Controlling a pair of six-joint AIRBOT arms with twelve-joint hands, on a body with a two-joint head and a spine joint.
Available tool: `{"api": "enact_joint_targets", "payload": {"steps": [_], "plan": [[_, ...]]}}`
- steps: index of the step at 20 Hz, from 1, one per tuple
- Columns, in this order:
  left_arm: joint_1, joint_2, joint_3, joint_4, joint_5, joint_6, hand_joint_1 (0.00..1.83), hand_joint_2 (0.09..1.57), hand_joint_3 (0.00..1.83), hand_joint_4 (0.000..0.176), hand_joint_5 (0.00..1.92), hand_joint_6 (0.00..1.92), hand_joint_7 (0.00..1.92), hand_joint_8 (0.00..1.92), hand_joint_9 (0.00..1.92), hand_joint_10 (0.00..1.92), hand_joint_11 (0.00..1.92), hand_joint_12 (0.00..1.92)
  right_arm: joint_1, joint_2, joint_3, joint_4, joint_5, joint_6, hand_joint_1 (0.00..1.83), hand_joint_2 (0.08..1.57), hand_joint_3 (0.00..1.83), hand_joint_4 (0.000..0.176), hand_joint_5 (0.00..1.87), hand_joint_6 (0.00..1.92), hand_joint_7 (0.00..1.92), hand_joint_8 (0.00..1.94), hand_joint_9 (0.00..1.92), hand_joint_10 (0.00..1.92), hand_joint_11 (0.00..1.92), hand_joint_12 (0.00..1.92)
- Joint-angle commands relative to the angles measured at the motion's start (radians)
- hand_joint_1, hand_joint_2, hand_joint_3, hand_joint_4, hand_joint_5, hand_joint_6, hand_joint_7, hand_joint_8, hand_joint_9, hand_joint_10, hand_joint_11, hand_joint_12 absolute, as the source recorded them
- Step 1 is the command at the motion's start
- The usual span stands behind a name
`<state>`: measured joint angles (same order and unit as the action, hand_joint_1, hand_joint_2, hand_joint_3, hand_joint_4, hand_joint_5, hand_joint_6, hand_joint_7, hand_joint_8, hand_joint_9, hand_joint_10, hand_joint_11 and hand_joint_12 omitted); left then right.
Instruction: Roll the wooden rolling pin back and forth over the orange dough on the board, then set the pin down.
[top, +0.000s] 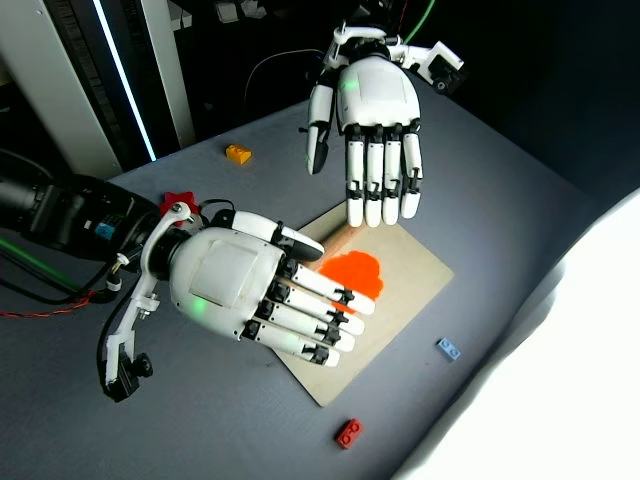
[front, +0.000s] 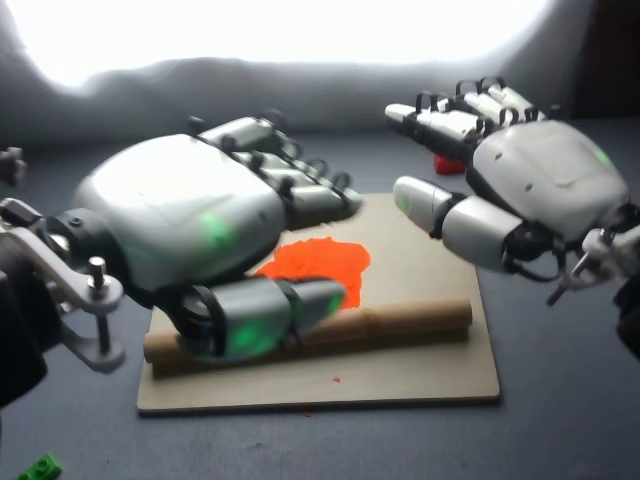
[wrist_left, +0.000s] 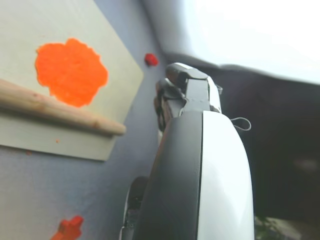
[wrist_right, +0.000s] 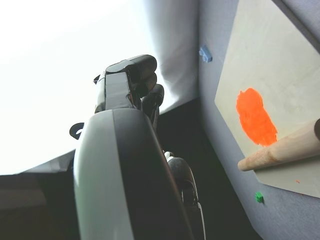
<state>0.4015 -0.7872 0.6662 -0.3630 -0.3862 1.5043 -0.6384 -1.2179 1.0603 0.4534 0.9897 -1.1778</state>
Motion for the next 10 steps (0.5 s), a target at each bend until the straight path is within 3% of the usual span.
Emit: {"api": "enact_joint_targets", "payload": {"steps": [1,4,6,10], "plan": [[-0.029,0.006,-0.009,0.024,-0.046,-0.002,0.0,1.45,0.0,0.0,0.34,0.0,0.41,0.0,0.36,0.0,0.0,0.76,0.024,0.025,-0.002,-0.045,0.078,0.021,0.0,1.42,0.0,0.0,0.33,0.06,0.41,0.0,0.1,0.68,0.0,1.02],[-0.073,0.004,-0.026,0.024,-0.012,-0.005,0.0,1.44,0.0,0.0,0.33,0.0,0.41,0.0,0.36,0.0,0.0,0.74,0.063,0.066,-0.002,-0.045,-0.003,0.109,0.0,1.42,0.0,0.0,0.32,0.06,0.41,0.0,0.1,0.68,0.0,1.0],[-0.096,0.001,-0.029,0.024,-0.003,-0.012,0.0,1.41,0.0,0.0,0.31,0.0,0.4,0.0,0.35,0.0,0.0,0.72,0.076,0.079,-0.002,-0.045,0.003,0.117,0.0,1.41,0.0,0.0,0.33,0.06,0.42,0.0,0.11,0.68,0.0,0.99],[-0.134,0.003,-0.03,0.024,0.019,-0.017,0.0,1.37,0.0,0.0,0.4,0.02,0.47,0.02,0.43,0.02,0.0,0.86,0.094,0.114,-0.001,-0.046,-0.017,0.179,0.0,1.38,0.0,0.0,0.38,0.11,0.49,0.03,0.14,0.72,0.0,1.08]]}}
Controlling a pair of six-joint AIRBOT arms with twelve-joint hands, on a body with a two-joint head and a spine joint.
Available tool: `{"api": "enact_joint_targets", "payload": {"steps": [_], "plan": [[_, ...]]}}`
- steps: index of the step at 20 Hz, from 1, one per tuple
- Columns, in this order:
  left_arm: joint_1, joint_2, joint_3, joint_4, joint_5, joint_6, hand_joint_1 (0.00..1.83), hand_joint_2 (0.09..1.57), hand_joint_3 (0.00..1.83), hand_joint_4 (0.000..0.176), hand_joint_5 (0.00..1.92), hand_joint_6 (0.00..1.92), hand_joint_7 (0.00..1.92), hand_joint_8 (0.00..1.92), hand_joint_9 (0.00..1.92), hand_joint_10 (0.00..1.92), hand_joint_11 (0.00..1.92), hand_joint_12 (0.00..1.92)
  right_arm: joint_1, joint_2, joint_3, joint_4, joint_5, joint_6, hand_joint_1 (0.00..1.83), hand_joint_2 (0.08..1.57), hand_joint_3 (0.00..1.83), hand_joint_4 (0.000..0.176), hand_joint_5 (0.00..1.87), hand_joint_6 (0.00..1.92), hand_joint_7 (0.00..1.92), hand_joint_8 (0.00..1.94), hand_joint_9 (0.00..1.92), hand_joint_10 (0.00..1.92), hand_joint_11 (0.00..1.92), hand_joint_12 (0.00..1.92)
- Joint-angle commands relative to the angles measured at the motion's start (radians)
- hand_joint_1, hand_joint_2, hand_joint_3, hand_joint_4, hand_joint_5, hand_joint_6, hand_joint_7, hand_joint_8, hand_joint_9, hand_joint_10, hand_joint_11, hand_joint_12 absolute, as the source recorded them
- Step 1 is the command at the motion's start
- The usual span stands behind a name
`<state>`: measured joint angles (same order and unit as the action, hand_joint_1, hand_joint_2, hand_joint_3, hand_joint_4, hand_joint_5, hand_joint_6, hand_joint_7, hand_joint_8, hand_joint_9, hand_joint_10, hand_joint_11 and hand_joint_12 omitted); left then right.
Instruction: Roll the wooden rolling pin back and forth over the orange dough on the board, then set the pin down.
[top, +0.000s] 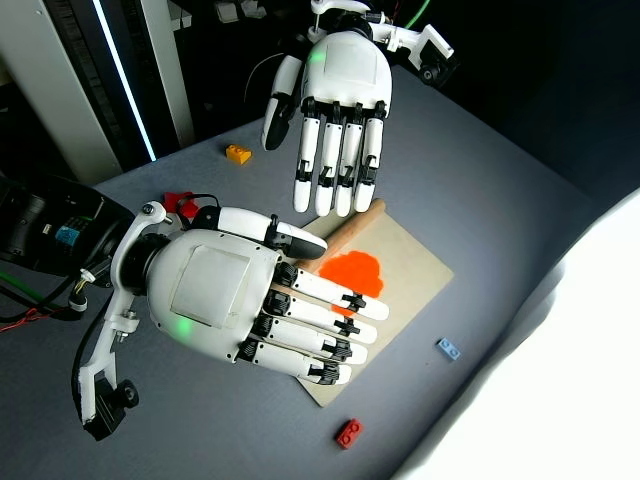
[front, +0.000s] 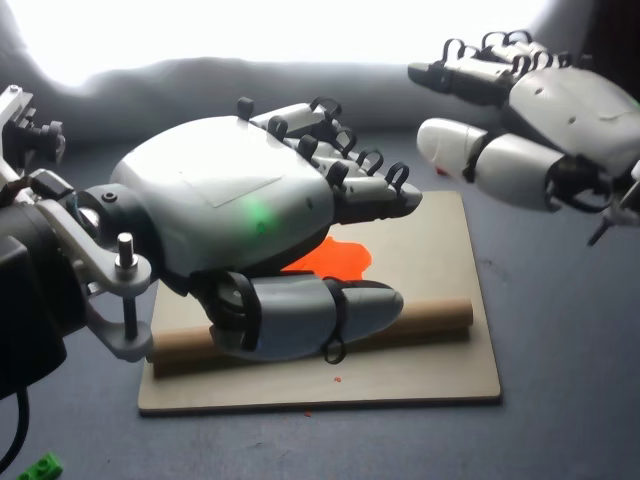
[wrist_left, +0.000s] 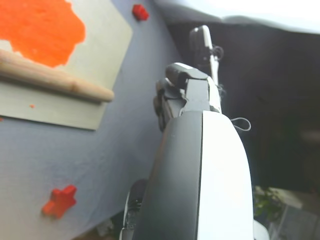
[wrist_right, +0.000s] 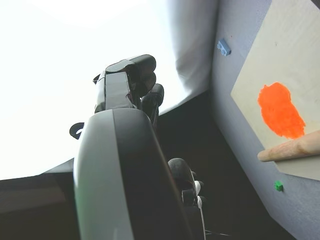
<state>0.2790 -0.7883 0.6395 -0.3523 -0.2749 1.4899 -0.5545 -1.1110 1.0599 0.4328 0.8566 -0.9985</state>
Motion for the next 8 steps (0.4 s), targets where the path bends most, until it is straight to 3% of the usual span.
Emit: {"api": "enact_joint_targets", "payload": {"steps": [1,2,3,4,5,6,7,8], "plan": [[-0.017,0.006,-0.006,0.013,-0.091,-0.008,0.0,1.37,0.0,0.0,0.45,0.04,0.53,0.03,0.47,0.04,0.0,0.95,0.024,0.023,-0.001,-0.035,0.082,0.025,0.0,1.38,0.0,0.0,0.42,0.17,0.55,0.06,0.17,0.82,0.0,1.23],[-0.019,0.008,-0.007,0.013,-0.091,-0.01,0.0,1.38,0.0,0.0,0.5,0.05,0.59,0.05,0.52,0.06,0.0,1.03,0.032,0.031,-0.001,-0.04,0.063,0.035,0.0,1.38,0.0,0.0,0.38,0.37,0.59,0.09,0.19,0.92,0.0,1.37],[-0.022,0.009,-0.009,0.013,-0.091,-0.012,0.0,1.38,0.0,0.0,0.55,0.07,0.65,0.08,0.58,0.09,0.0,1.16,0.043,0.041,-0.001,-0.047,0.043,0.051,0.0,1.38,0.0,0.0,0.34,0.69,0.61,0.22,0.21,1.14,0.0,1.56],[-0.026,0.01,-0.01,0.013,-0.091,-0.014,0.0,1.4,0.0,0.0,0.58,0.2,0.66,0.26,0.54,0.45,0.05,1.29,0.052,0.051,-0.001,-0.063,0.029,0.066,0.0,1.37,0.0,0.0,0.33,0.99,0.51,0.74,0.27,1.36,0.0,1.76],[-0.03,0.011,-0.01,0.013,-0.09,-0.016,0.0,1.4,0.0,0.0,0.57,0.35,0.62,0.5,0.45,0.85,0.08,1.4,0.056,0.061,-0.001,-0.08,0.018,0.077,0.0,1.37,0.0,0.0,0.33,1.17,0.45,1.06,0.3,1.5,0.0,1.89],[-0.032,0.011,-0.011,0.013,-0.088,-0.017,0.0,1.41,0.0,0.0,0.51,0.71,0.54,0.97,0.46,1.15,0.17,1.52,0.056,0.068,-0.001,-0.094,0.015,0.087,0.0,1.38,0.0,0.0,0.39,1.32,0.5,1.29,0.4,1.67,0.14,1.91],[-0.034,0.011,-0.011,0.013,-0.088,-0.018,0.0,1.43,0.0,0.0,0.44,1.05,0.49,1.25,0.46,1.39,0.24,1.63,0.055,0.075,-0.001,-0.106,0.014,0.094,0.0,1.39,0.0,0.0,0.41,1.49,0.52,1.53,0.44,1.85,0.26,1.92],[-0.034,0.011,-0.012,0.013,-0.088,-0.018,0.0,1.43,0.0,0.0,0.42,1.23,0.47,1.38,0.44,1.52,0.26,1.71,0.054,0.079,-0.001,-0.118,0.014,0.111,0.0,1.4,0.0,0.0,0.43,1.6,0.51,1.67,0.47,1.91,0.34,1.92]]}}
